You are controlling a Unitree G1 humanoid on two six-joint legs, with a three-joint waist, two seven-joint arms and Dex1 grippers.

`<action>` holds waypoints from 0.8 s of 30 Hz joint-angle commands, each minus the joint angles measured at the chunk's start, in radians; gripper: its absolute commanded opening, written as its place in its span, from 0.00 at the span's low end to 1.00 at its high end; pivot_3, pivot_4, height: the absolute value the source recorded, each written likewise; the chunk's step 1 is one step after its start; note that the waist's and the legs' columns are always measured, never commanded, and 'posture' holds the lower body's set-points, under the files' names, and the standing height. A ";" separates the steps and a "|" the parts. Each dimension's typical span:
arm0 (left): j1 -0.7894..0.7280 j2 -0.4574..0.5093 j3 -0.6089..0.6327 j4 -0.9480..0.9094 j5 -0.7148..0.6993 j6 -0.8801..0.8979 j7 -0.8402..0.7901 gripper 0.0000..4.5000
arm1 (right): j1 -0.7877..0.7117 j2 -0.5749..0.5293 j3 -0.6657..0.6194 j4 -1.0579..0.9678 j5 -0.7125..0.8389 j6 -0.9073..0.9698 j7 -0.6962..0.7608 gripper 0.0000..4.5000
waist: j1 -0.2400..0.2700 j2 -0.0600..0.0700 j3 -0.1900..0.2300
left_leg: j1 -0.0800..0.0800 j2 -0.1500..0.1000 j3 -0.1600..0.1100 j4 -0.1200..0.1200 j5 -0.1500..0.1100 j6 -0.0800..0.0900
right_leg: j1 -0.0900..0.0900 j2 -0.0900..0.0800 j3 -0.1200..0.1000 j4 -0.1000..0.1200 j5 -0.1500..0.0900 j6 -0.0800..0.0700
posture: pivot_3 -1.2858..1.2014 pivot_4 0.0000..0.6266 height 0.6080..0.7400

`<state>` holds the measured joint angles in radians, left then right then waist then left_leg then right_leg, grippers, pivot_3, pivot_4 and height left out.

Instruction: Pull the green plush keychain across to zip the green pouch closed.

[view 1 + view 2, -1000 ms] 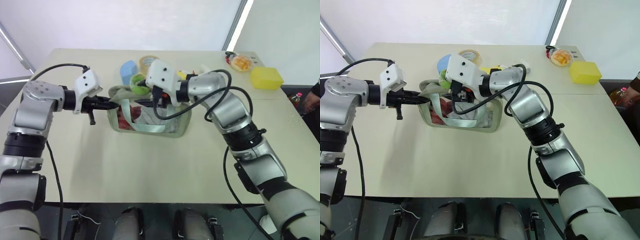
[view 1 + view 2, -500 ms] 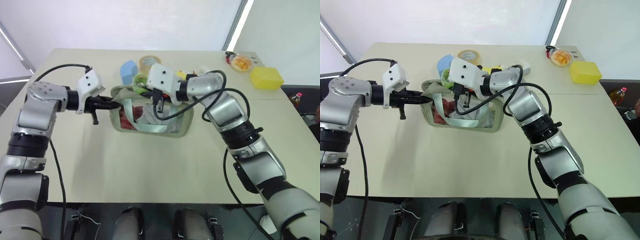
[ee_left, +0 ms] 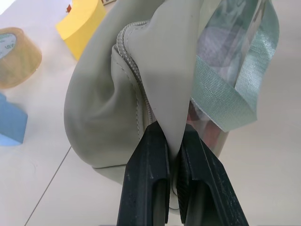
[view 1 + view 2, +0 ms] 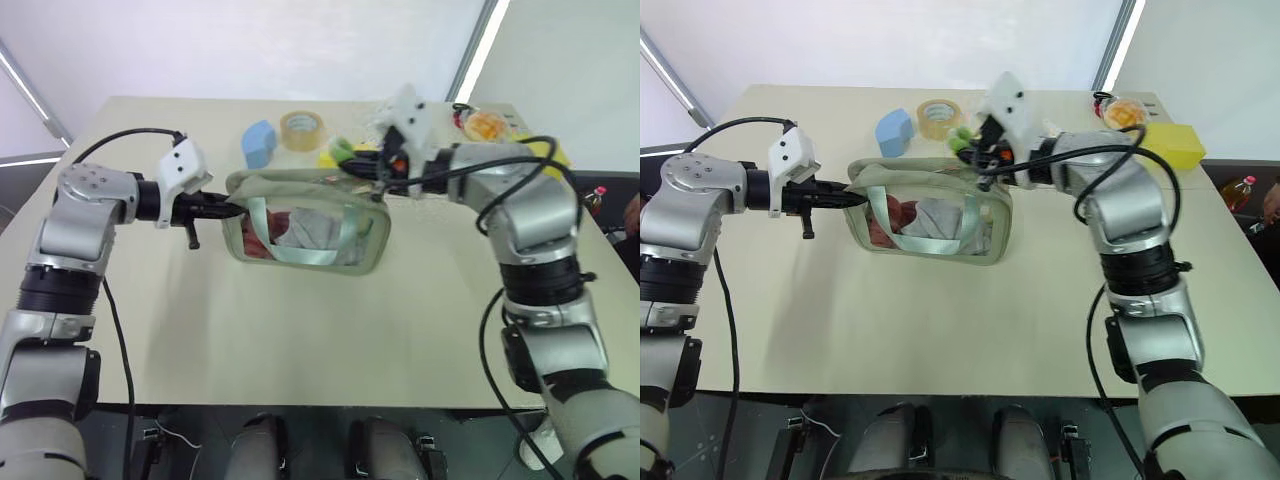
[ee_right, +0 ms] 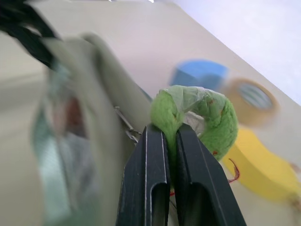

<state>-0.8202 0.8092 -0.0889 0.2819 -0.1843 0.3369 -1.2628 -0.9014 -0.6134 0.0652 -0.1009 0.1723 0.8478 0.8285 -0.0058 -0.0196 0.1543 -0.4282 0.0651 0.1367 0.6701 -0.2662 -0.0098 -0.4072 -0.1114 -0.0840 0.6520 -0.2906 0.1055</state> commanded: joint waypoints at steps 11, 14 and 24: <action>0.068 0.039 0.024 -0.083 -0.017 0.037 0.024 0.00 | 0.205 -0.150 -0.057 -0.235 -0.093 0.128 -0.236 0.01 | -0.006 0.001 0.000 | 0.002 0.000 0.001 -0.001 0.000 -0.001 | 0.000 0.000 0.000 -0.002 0.000 0.000 | 0.52 0.24 1.00; 0.068 0.042 0.024 -0.092 -0.021 0.049 0.028 0.00 | 0.303 -0.022 -0.025 -0.233 -0.075 0.135 -0.306 0.01 | -0.006 0.001 -0.001 | 0.002 0.000 0.001 -0.001 0.001 -0.001 | 0.000 0.000 0.000 -0.002 0.000 0.000 | 0.52 0.24 1.00; 0.083 0.056 0.030 -0.125 -0.023 0.072 0.029 0.00 | 0.447 0.095 0.144 -0.222 -0.098 0.062 -0.333 0.01 | -0.010 0.001 0.000 | 0.002 0.000 0.000 -0.001 0.001 -0.001 | 0.000 0.000 0.000 -0.002 0.000 0.000 | 0.52 0.24 1.00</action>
<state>-0.7479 0.8422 -0.0719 0.1704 -0.2100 0.4035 -1.2358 -0.4687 -0.5035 0.1776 -0.3174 0.0886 0.9380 0.4851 -0.0155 -0.0186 0.1539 -0.4260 0.0654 0.1370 0.6689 -0.2657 -0.0107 -0.4070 -0.1112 -0.0838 0.6502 -0.2907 0.1055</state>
